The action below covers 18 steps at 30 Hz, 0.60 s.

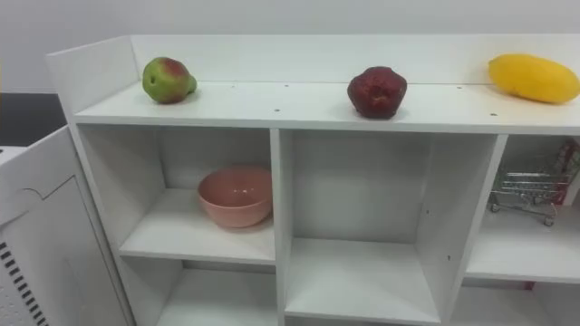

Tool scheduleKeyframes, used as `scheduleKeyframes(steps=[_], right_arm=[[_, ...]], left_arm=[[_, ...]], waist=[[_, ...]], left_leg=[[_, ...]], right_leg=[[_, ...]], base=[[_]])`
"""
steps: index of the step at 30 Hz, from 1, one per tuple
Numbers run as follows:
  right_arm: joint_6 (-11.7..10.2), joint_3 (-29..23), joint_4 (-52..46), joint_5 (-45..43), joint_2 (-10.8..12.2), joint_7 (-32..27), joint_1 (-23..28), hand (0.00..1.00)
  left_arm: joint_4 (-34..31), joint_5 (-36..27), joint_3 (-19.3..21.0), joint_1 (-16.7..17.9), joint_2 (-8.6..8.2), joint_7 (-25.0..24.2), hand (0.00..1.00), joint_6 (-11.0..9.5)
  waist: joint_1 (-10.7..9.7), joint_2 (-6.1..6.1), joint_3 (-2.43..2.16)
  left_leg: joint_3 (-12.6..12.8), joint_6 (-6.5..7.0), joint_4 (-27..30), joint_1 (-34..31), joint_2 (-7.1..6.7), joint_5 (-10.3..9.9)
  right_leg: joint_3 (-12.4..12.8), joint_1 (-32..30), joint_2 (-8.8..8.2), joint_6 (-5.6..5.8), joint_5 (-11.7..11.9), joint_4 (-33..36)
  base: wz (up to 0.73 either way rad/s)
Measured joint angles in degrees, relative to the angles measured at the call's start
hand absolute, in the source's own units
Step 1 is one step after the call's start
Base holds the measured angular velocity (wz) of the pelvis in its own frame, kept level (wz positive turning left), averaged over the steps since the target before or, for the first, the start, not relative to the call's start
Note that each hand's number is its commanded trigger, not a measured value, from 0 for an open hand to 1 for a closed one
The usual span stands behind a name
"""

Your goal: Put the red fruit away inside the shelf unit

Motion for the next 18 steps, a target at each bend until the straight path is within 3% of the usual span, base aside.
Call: scheduleKeyframes(steps=[12, 18], right_arm=[[0.03, -0.30, -0.06, 2.79, 0.38, -1.83, 0.22, 0.00], [-0.07, -5.44, -0.25, 4.59, 0.69, -4.65, 0.25, 0.00]], left_arm=[[-0.70, -0.03, 0.10, -0.02, 0.01, 0.31, 0.00, -0.35], [-0.97, -0.08, 0.13, 0.04, 0.00, 1.94, 0.00, -2.10]], waist=[[-0.10, -0.29, 0.01], [-1.60, -0.57, 0.00]], left_leg=[[0.01, 0.00, -0.02, 0.42, 0.02, 0.00], [0.29, 0.00, -0.06, 0.48, 0.04, 0.00]], right_leg=[[-0.01, 0.13, 0.02, 0.00, 0.00, -0.01], [0.31, 0.22, 0.02, 0.00, 0.00, 0.00]], base=[[0.00], [-0.02]])
